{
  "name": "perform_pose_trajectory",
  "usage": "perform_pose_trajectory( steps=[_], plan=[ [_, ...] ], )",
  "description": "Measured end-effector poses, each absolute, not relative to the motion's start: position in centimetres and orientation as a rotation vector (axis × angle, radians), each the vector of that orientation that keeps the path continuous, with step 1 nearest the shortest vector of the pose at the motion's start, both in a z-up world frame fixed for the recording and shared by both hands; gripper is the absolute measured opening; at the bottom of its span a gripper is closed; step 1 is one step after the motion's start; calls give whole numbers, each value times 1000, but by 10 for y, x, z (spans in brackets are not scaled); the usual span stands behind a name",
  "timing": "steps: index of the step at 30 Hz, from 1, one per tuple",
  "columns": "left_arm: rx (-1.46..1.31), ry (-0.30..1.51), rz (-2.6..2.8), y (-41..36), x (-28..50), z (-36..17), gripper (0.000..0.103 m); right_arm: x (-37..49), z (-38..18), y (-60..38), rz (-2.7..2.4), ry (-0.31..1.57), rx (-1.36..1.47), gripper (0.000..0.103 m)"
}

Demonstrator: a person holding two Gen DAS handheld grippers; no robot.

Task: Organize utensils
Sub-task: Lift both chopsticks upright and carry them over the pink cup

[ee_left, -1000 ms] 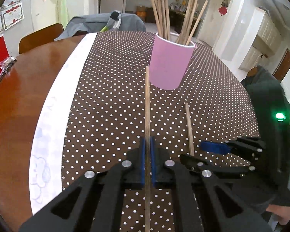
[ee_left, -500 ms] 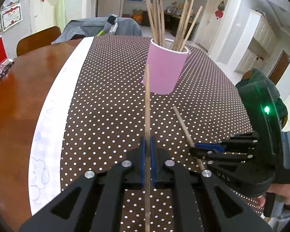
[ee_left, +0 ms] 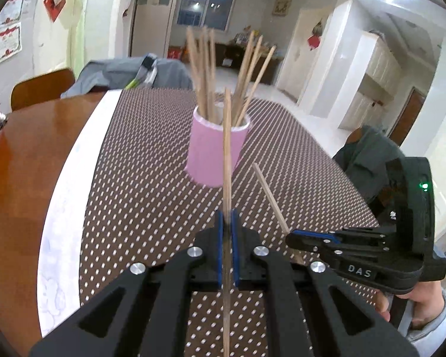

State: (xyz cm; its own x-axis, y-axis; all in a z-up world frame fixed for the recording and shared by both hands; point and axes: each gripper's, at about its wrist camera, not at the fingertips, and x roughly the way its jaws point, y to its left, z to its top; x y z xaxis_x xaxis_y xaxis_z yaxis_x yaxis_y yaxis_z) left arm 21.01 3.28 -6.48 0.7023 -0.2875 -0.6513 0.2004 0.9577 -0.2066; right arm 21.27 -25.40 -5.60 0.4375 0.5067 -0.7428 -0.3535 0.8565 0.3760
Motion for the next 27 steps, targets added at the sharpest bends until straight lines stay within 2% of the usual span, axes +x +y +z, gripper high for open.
perform_pose_trajectory(
  steps=[12,27],
  plan=[
    [-118,526,-279,18,228,-18,6,208,15,-280,581,652,279,6],
    [-143,381,-230,16,270,12,6,251,77,-256,590,326,308,6]
  ],
)
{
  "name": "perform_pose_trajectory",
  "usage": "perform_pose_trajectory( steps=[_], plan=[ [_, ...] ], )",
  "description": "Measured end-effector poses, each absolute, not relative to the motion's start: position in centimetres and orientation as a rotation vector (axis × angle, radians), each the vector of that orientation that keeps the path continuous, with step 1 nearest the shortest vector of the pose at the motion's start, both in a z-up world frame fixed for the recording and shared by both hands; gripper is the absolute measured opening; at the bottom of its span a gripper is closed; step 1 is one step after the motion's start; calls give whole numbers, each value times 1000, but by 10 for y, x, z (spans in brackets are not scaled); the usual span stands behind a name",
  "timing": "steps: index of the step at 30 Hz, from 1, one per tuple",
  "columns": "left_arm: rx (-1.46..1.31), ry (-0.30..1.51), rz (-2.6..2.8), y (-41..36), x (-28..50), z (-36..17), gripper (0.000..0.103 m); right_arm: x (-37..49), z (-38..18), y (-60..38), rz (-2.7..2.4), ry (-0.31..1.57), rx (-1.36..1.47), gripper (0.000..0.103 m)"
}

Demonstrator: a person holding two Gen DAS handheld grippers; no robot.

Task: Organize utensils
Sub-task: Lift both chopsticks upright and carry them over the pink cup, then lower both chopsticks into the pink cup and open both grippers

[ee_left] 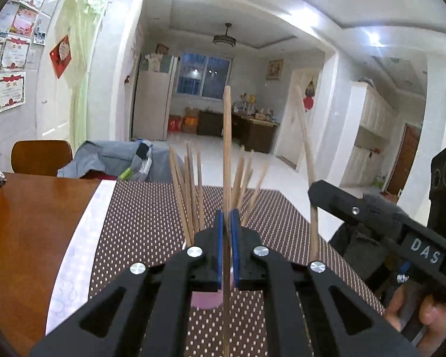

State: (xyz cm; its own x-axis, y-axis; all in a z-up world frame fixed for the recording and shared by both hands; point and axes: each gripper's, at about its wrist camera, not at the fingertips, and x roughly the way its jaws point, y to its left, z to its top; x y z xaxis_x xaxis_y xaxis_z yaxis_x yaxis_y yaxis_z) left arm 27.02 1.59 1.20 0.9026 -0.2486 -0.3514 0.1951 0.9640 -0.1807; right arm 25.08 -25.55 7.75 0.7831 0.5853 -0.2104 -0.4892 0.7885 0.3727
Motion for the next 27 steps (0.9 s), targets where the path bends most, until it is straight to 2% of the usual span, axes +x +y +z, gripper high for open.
perform_pose_trajectory(
  steps=[9,19,27],
  plan=[
    [-165,316,-193,17,288,24,6,279,86,-234,513,169,296,6],
    [-165,275,-157,17,303,27,6,303,71,-229,447,103,334,7],
    [-153,160,-103,7,310,43,6,310,57,-235,406,66,339,7]
  ],
)
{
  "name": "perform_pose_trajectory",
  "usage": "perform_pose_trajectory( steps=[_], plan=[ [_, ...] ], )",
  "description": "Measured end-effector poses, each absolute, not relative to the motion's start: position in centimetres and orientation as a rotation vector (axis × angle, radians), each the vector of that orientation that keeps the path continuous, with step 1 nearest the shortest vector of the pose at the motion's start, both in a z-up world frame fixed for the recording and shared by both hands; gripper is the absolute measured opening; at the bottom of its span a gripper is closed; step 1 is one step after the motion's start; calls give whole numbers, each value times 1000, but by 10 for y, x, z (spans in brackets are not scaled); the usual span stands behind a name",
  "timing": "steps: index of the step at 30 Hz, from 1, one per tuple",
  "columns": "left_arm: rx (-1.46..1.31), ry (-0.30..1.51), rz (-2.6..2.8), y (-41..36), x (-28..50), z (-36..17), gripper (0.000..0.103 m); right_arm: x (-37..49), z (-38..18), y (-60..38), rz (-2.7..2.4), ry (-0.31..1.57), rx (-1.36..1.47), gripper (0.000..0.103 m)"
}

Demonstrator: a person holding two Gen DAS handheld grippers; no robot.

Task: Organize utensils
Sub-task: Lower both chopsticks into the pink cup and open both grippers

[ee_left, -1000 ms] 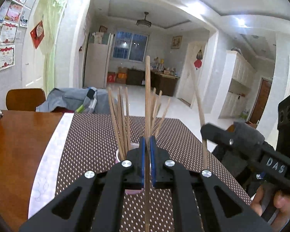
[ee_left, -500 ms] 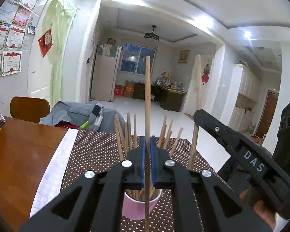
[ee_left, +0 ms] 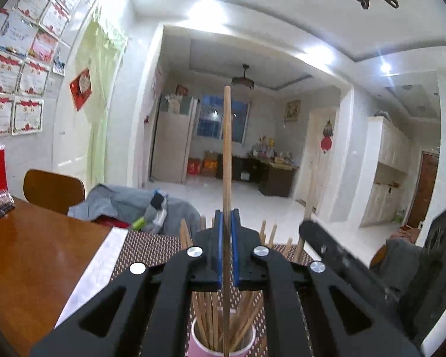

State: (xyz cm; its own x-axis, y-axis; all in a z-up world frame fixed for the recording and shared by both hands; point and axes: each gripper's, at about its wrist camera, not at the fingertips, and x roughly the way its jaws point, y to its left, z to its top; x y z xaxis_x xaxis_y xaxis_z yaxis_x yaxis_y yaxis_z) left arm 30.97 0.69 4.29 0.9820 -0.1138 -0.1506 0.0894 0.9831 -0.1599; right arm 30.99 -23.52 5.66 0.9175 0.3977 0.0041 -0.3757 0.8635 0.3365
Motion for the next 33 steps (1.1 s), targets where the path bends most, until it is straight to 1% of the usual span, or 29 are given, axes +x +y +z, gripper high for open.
perform_pose_trajectory(
  steps=[3,6,12,18,28,33],
  plan=[
    [-122,104,-72,0,316,42,6,312,54,-236,395,67,340,7],
    [-101,112,-49,-5,327,32,6,314,52,-234,395,68,337,6],
    [-113,216,-36,-2,347,3,6,315,50,-231,389,70,335,6],
    [-98,301,-20,-1,353,-11,6,317,46,-227,387,83,327,6],
    [-71,393,-25,-4,352,-38,6,316,44,-225,385,76,324,7],
    [-120,418,-45,2,347,-42,7,316,44,-223,390,73,322,7]
  ],
)
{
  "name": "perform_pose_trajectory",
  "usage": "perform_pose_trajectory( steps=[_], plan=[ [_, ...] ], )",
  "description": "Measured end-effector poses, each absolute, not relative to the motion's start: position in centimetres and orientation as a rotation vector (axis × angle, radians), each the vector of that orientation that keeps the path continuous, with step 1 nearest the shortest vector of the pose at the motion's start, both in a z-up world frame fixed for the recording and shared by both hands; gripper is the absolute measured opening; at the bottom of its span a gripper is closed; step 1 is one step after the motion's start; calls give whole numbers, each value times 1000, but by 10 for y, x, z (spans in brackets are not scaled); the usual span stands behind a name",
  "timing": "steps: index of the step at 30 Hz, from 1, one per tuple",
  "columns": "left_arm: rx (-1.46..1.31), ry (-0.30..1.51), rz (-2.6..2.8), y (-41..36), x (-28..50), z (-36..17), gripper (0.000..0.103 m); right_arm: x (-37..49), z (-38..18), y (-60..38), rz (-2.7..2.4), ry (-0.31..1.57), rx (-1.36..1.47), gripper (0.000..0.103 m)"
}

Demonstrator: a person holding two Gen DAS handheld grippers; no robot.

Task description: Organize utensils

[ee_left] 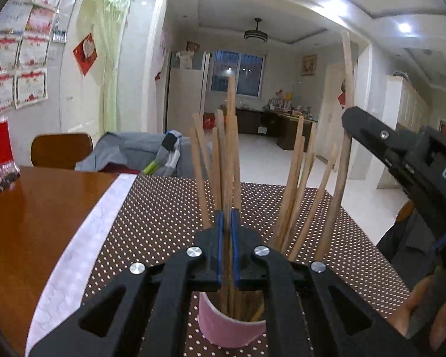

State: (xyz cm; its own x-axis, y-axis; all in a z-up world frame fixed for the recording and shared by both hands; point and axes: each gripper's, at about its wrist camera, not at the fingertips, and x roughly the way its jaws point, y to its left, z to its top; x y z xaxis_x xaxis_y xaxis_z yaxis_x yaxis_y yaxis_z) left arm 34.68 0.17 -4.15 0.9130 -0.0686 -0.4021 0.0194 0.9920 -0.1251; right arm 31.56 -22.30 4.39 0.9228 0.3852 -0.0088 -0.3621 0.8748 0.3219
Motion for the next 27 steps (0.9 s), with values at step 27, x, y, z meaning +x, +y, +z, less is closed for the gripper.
perform_pose_trajectory(
  steps=[27],
  plan=[
    [-115,376,113,66,322,-15,33,315,54,-187,355,18,250,7]
  ],
)
